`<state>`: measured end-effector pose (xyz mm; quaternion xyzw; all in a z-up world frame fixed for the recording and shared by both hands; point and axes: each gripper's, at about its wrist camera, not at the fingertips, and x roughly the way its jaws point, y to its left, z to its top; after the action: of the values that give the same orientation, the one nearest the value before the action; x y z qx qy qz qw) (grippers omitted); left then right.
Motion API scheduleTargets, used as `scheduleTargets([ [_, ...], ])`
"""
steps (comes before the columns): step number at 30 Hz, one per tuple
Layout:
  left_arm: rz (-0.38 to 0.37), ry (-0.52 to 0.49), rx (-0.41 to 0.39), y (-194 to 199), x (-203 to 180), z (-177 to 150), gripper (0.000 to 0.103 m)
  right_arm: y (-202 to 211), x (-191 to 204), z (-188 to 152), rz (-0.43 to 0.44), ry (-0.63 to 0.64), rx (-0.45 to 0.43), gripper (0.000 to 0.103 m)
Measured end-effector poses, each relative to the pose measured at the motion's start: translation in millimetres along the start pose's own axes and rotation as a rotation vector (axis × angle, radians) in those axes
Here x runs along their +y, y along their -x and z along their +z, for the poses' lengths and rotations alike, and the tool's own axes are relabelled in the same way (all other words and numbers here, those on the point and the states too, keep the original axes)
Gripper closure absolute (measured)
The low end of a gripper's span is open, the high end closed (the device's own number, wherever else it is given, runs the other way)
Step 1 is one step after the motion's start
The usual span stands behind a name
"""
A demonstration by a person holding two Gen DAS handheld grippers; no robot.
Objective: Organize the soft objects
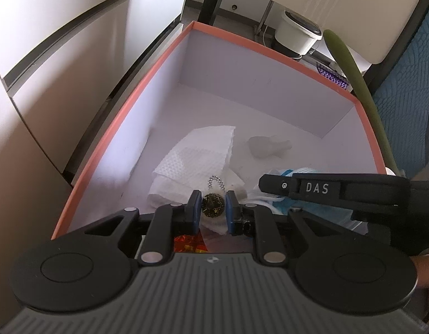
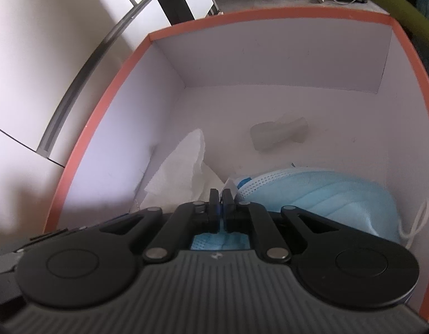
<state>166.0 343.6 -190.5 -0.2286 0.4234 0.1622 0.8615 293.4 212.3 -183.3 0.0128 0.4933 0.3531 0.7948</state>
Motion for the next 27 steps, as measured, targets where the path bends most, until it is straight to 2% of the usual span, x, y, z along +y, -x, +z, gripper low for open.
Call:
scheduleTargets([
  [1,0.000,0.000,0.000,2,0,-1,0.080,3,0,0,-0.002,0.001,-0.009,0.096],
  [3,0.008,0.003,0.002,6,-2,-1,0.067,11,2,-1,-0.006,0.000,-0.026,0.095],
  [4,0.007,0.007,-0.001,7,-2,-2,0.052,15,2,-1,-0.005,-0.001,-0.033,0.094],
  [5,0.004,0.009,-0.006,10,-3,-2,0.042,20,1,0,0.000,0.000,-0.039,0.094],
  [7,0.002,0.011,-0.024,18,-4,-3,0.040,30,2,1,-0.003,0.005,-0.058,0.087],
  [9,-0.004,0.017,-0.031,27,-6,-3,0.039,45,3,1,-0.016,0.015,-0.092,0.054],
  [11,-0.014,0.023,-0.040,39,-7,-4,0.039,61,1,-2,-0.016,0.018,-0.125,0.039],
  [27,0.030,-0.029,-0.168,143,-40,-33,0.039,177,-4,-45,0.012,0.122,-0.289,0.040],
])
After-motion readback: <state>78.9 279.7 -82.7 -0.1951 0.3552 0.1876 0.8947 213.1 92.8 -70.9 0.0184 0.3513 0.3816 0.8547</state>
